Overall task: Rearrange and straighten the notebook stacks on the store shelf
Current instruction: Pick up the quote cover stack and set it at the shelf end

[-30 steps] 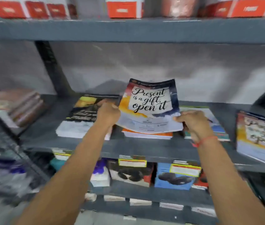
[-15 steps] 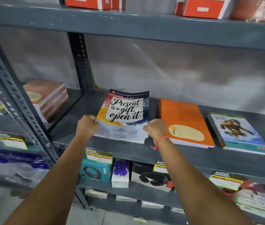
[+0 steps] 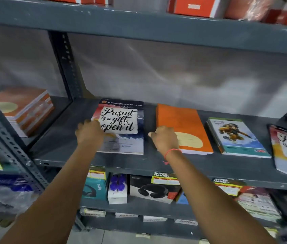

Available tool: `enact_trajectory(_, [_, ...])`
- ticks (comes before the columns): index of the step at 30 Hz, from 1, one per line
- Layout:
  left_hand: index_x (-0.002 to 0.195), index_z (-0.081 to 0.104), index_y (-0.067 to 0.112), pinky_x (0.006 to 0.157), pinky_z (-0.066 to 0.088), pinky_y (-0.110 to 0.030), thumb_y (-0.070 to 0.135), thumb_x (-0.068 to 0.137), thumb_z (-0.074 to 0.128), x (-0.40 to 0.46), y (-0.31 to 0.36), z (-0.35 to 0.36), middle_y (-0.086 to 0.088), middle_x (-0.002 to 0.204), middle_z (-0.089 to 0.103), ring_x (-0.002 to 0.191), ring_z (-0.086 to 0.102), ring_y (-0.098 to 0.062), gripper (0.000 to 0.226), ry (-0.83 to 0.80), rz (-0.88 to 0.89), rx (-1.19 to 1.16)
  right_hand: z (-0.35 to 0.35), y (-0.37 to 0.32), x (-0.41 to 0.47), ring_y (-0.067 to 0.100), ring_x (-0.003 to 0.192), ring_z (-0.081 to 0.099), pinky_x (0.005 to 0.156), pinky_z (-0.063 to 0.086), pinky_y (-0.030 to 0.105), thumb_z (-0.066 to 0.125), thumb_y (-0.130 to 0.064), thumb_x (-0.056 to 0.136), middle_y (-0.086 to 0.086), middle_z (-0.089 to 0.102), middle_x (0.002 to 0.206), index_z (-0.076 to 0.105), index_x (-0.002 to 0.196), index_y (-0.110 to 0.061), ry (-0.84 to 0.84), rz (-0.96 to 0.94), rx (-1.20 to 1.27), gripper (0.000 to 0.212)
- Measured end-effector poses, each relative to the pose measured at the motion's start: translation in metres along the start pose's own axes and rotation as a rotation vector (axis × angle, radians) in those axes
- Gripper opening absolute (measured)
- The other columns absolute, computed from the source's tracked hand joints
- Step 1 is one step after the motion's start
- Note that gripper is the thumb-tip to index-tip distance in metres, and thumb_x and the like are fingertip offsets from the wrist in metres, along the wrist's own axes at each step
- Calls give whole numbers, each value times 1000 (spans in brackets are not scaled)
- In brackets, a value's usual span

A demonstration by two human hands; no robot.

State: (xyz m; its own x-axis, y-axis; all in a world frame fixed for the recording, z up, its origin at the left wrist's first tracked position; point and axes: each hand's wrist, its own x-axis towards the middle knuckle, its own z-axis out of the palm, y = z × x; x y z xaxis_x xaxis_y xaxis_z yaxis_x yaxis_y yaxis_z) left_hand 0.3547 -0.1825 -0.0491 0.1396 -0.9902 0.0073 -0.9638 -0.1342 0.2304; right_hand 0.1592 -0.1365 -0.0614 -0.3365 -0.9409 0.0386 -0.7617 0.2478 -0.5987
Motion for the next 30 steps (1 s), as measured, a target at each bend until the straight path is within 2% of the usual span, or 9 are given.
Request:
enact_trajectory(3, [116, 57, 2, 98, 41, -45, 25, 88, 47, -16, 59, 9, -22, 126, 52, 118, 46, -39, 37, 29, 160, -19, -34, 41, 8, 31, 71, 56, 67, 45, 34, 53, -24, 85, 17, 57, 70, 45, 47, -14, 88, 59, 187, 39])
enact_trajectory(6, [110, 61, 5, 92, 44, -44, 35, 87, 48, -43, 129, 20, -23, 119, 58, 113, 52, -40, 40, 31, 316, -99, -71, 91, 10, 29, 66, 57, 72, 53, 47, 54, -33, 75, 13, 55, 65, 46, 42, -17, 247, 224, 347, 37])
enact_trajectory(10, [95, 63, -2, 82, 44, -40, 29, 88, 50, -107, 244, 46, -27, 108, 63, 105, 56, -41, 35, -93, 588, -239, -138, 180, -5, 32, 88, 65, 70, 50, 32, 47, -18, 84, 21, 70, 95, 71, 87, -8, 388, 350, 299, 27])
enact_trajectory(14, [92, 65, -6, 78, 44, -38, 21, 89, 49, -179, 344, 75, -27, 105, 65, 101, 59, -38, 31, -328, 692, -452, -200, 276, -25, 42, 94, 62, 77, 48, 38, 48, -21, 86, 29, 67, 99, 68, 87, 2, 514, 504, 242, 31])
enact_trajectory(18, [89, 67, -7, 80, 47, -37, 19, 89, 48, -226, 416, 113, -28, 100, 67, 99, 61, -37, 33, -549, 664, -503, -242, 358, -46, 41, 102, 60, 85, 48, 42, 42, -19, 86, 27, 65, 110, 67, 101, -2, 525, 651, 98, 33])
enact_trajectory(21, [67, 57, -2, 71, 44, -38, 18, 90, 46, -247, 443, 134, -23, 82, 61, 101, 59, -41, 33, -610, 593, -448, -256, 406, -63, 40, 118, 47, 97, 39, 42, 42, -18, 87, 26, 53, 126, 58, 114, -2, 494, 722, 45, 35])
enact_trajectory(23, [83, 58, -5, 79, 45, -40, 17, 92, 43, -256, 452, 143, -28, 99, 60, 106, 57, -40, 28, -595, 572, -395, -260, 432, -70, 38, 126, 40, 102, 35, 41, 44, -19, 87, 23, 47, 135, 50, 123, -1, 494, 787, 63, 41])
enact_trajectory(27, [119, 51, -6, 93, 43, -39, 14, 94, 40, -258, 462, 149, -24, 130, 53, 117, 52, -37, 34, -559, 466, -465, -267, 453, -74, 39, 117, 53, 94, 43, 37, 47, -9, 85, 28, 55, 128, 52, 121, 7, 525, 899, 385, 39])
enact_trajectory(30, [122, 49, -5, 92, 45, -40, 14, 92, 43, -252, 470, 156, -22, 130, 54, 116, 53, -36, 37, -585, 353, -508, -280, 460, -73, 28, 97, 61, 70, 53, 19, 46, -6, 88, 15, 61, 110, 59, 104, -5, 402, 933, 682, 20])
